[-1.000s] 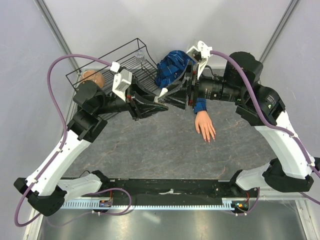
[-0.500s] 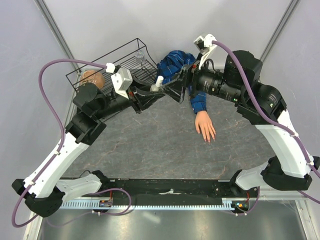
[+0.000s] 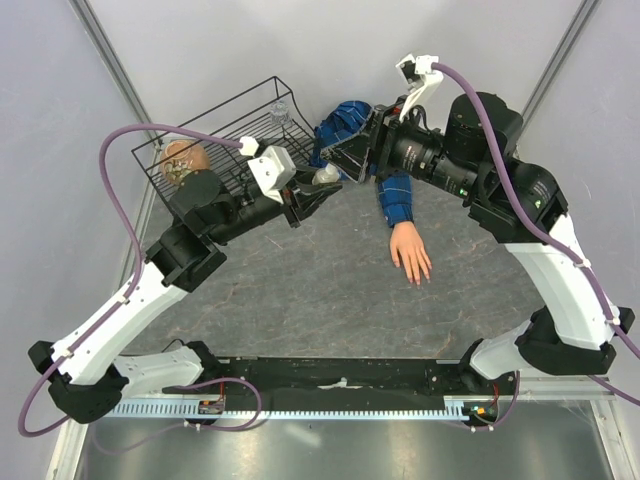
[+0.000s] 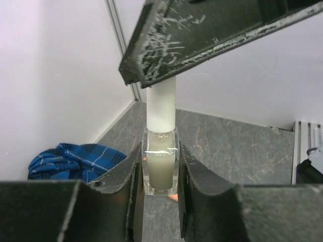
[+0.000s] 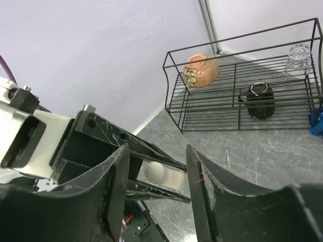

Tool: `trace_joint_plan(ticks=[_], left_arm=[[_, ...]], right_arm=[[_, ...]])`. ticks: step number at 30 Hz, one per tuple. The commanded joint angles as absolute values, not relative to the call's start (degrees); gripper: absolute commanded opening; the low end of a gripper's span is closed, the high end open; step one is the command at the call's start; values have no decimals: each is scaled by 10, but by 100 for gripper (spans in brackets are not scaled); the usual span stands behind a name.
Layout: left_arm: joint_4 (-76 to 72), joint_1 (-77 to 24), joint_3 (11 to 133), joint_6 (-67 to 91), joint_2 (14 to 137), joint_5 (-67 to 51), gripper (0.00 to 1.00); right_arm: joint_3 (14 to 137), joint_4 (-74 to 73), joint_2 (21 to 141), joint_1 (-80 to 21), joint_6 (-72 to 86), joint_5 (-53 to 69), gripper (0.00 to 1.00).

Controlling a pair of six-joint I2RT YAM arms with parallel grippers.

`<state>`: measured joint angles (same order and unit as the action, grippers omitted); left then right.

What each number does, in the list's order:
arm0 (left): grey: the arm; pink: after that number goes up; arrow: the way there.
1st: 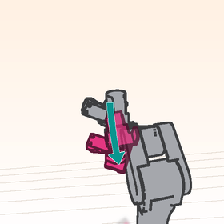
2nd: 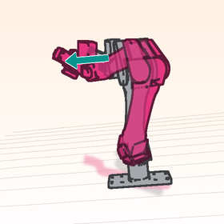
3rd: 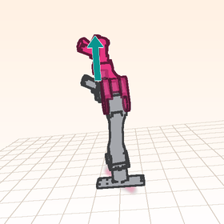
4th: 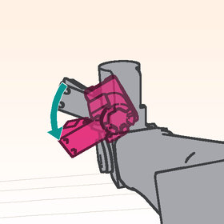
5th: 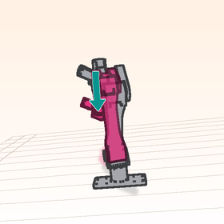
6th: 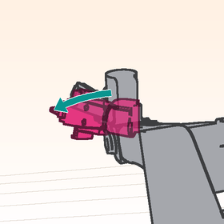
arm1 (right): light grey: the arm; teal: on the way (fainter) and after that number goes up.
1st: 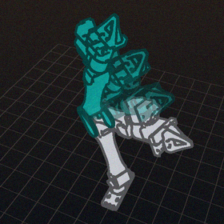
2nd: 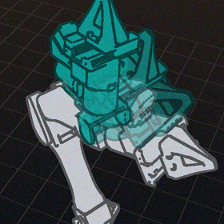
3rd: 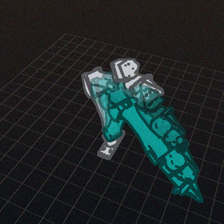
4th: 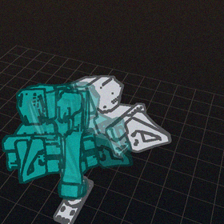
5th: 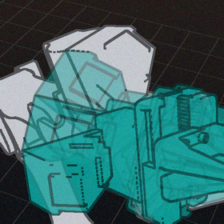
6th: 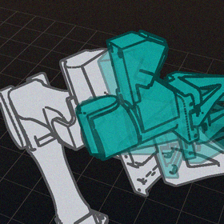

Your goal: Paint the nails

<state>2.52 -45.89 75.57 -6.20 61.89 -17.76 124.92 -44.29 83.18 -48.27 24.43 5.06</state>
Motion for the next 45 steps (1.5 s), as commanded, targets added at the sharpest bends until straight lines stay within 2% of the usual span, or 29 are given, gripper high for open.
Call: trace_joint_plan(ticks=[1,5,13,21,28,39,45], left_arm=[[25,-472,774,-111,621,-134,2],[26,-474,773,-108,621,-121,2],[25,-475,776,-106,623,-120,2],[25,-475,777,-104,625,-122,2],[26,-475,778,-104,624,-120,2],[30,-475,775,-99,620,-121,2],[34,-475,775,-94,620,-134,2]], right_arm=[[1264,-434,835,-485,251,47,52],[1259,-442,828,-485,243,43,51],[1249,-460,822,-485,226,52,54],[1249,-460,824,-485,220,56,39],[1245,-461,824,-486,217,66,40],[1246,-476,829,-485,207,72,32],[1252,-475,836,-486,202,73,35]])
